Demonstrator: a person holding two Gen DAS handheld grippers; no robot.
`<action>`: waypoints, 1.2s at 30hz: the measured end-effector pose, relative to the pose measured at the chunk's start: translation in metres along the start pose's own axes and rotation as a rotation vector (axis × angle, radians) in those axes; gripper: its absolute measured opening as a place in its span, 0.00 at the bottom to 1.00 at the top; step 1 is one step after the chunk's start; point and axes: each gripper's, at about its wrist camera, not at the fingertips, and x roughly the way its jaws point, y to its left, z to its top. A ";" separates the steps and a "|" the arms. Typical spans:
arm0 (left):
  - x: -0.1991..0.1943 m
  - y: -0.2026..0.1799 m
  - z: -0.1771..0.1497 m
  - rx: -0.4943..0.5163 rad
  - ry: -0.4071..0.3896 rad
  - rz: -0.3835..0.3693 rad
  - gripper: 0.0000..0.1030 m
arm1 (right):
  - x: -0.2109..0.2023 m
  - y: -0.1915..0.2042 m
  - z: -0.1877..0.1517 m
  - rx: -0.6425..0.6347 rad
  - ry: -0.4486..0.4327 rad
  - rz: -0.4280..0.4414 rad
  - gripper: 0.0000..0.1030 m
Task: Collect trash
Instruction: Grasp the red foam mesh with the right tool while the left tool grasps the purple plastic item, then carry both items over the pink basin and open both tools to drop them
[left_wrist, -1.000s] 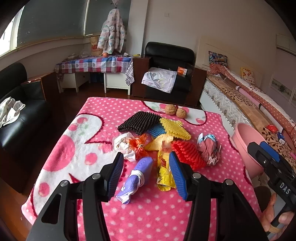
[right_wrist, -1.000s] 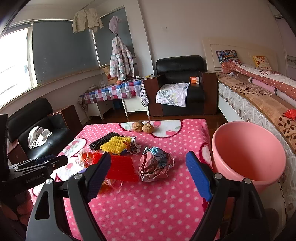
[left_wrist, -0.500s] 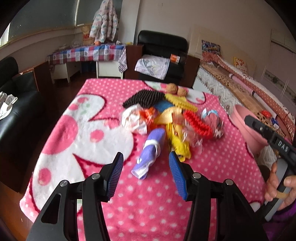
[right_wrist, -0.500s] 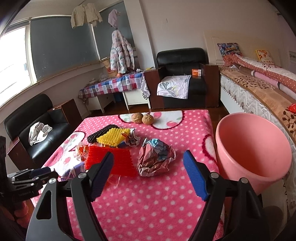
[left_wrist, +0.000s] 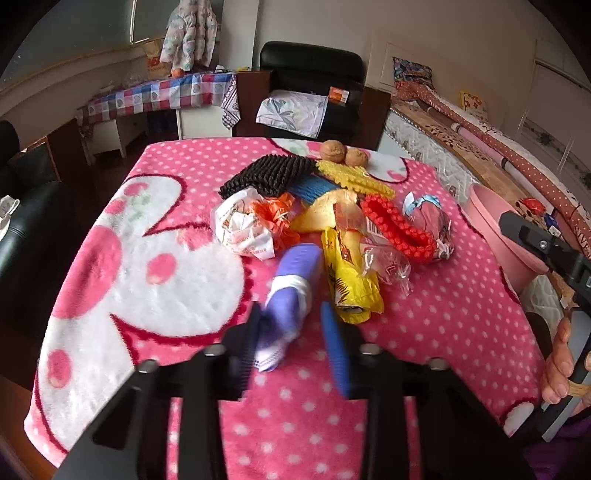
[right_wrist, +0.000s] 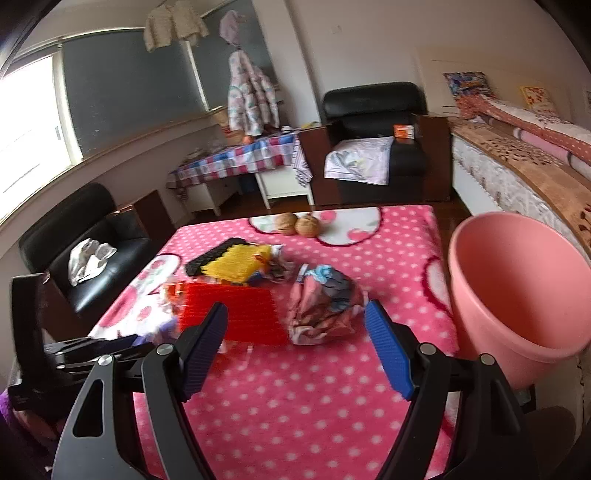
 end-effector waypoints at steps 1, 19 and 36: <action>0.000 0.001 0.000 -0.002 -0.003 0.001 0.19 | -0.001 0.003 0.000 -0.012 -0.002 0.009 0.75; -0.051 0.034 -0.002 -0.101 -0.100 -0.081 0.16 | 0.021 0.087 -0.013 -0.304 0.118 0.135 0.65; -0.060 0.034 0.018 -0.106 -0.144 -0.137 0.16 | 0.032 0.060 0.010 -0.193 0.158 0.163 0.13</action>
